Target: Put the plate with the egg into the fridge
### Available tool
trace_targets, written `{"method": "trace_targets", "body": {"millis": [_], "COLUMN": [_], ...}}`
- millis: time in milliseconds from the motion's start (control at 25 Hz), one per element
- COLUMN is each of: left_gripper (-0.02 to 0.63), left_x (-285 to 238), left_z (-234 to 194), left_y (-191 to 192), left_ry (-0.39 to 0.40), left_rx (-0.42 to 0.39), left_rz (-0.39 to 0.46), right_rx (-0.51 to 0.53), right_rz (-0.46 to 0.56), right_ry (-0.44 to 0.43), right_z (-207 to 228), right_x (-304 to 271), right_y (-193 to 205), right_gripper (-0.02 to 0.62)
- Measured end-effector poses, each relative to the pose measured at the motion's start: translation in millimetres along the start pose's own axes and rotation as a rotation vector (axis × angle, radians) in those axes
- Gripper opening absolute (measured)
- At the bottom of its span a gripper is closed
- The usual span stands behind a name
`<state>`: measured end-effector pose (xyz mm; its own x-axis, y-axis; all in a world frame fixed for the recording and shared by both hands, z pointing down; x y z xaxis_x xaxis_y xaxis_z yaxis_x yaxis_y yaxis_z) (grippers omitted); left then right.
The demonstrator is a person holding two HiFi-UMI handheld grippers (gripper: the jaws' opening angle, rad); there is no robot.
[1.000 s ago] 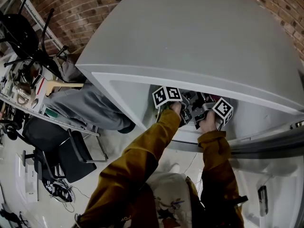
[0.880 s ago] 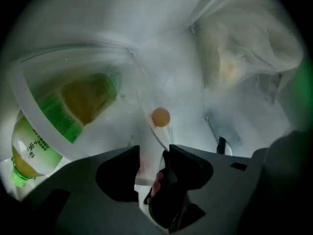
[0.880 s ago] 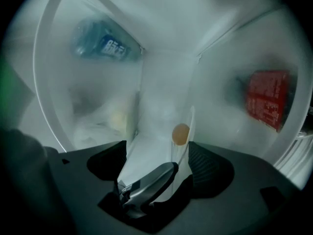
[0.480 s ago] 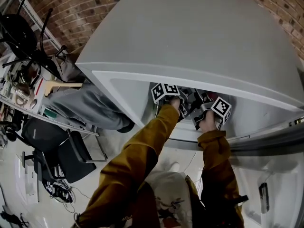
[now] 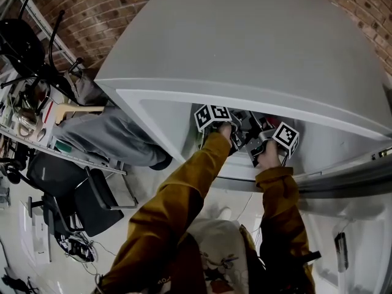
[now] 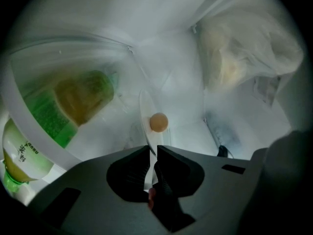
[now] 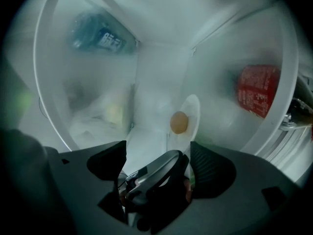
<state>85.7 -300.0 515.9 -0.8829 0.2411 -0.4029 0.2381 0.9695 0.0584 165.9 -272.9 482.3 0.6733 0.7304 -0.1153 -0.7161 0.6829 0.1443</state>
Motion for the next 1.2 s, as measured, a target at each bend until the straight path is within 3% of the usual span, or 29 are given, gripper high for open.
{"method": "trace_targets", "body": {"millis": [440, 600, 760, 880, 1040, 1200], "left_gripper": [0.038, 0.112, 0.140, 0.224, 0.242, 0.242], "left_x": [7, 9, 12, 12, 16, 22], "left_z": [-7, -4, -2, 3, 7, 11], "left_y": [12, 15, 16, 19, 30, 44], "left_ry": [0.002, 0.026, 0.049, 0.067, 0.063, 0.023], "left_rx": [-0.033, -0.043, -0.050, -0.077, -0.116, -0.236], "left_rz": [-0.018, -0.028, -0.027, -0.037, -0.053, -0.069], "right_rx": [0.003, 0.006, 0.011, 0.021, 0.029, 0.064], "right_rz": [-0.002, 0.002, 0.007, 0.018, 0.034, 0.022], "right_ry": [-0.013, -0.013, -0.010, 0.001, 0.015, 0.044], "right_z": [8, 7, 6, 6, 8, 8], "right_x": [-9, -8, -7, -5, 0, -1], "right_y": [-10, -8, -6, -6, -8, -8], "right_gripper": [0.399, 0.399, 0.399, 0.399, 0.399, 0.399]}}
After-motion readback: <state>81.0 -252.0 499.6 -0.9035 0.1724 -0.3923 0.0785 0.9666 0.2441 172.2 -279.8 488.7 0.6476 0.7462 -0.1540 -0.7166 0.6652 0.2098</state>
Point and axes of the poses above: the fingertips, and each gripper's own axes: x backward along the fingers, z to its right, y out of its underside, the point moved 4 cm from there along x, backward along the fingers, and after that the axes turned 13 degrees about -z, right-handed, at the moved point
